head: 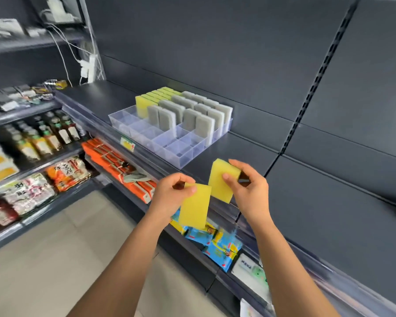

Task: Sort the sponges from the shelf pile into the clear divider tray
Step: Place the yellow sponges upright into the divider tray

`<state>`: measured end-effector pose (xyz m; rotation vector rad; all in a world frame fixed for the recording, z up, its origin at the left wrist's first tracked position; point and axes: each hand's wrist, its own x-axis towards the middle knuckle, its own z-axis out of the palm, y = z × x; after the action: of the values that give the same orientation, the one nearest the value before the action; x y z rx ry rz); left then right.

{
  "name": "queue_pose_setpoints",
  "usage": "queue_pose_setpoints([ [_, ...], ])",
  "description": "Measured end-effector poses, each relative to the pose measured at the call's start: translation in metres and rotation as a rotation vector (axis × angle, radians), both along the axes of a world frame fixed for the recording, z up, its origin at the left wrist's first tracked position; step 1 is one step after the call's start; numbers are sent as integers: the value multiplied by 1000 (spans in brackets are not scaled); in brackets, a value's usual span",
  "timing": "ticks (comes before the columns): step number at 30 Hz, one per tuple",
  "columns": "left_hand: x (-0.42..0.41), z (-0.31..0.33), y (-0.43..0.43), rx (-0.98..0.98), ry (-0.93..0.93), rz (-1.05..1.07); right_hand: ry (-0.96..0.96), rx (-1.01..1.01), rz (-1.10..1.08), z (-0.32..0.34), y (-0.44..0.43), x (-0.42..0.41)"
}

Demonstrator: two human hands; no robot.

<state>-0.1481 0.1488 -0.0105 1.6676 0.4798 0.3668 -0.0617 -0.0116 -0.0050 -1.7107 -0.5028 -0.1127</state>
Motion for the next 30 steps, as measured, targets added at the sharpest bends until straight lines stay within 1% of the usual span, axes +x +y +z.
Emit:
queue_pose_setpoints([
  [3,-9,1,36,0,-20,53,-32,8,32,4,41,-3],
  [6,-11,1,69,3,-36,102,-119,15,55,5,76,-1],
  [12,0,5,133,-12,-64,186,-212,6,83,6,145,23],
  [17,28,11,190,3,-108,213,-216,-18,95,10,205,57],
  [25,83,24,279,36,-91,229,-231,-5,101,28,293,114],
  [30,111,33,323,57,-106,226,-242,-49,97,41,333,139],
])
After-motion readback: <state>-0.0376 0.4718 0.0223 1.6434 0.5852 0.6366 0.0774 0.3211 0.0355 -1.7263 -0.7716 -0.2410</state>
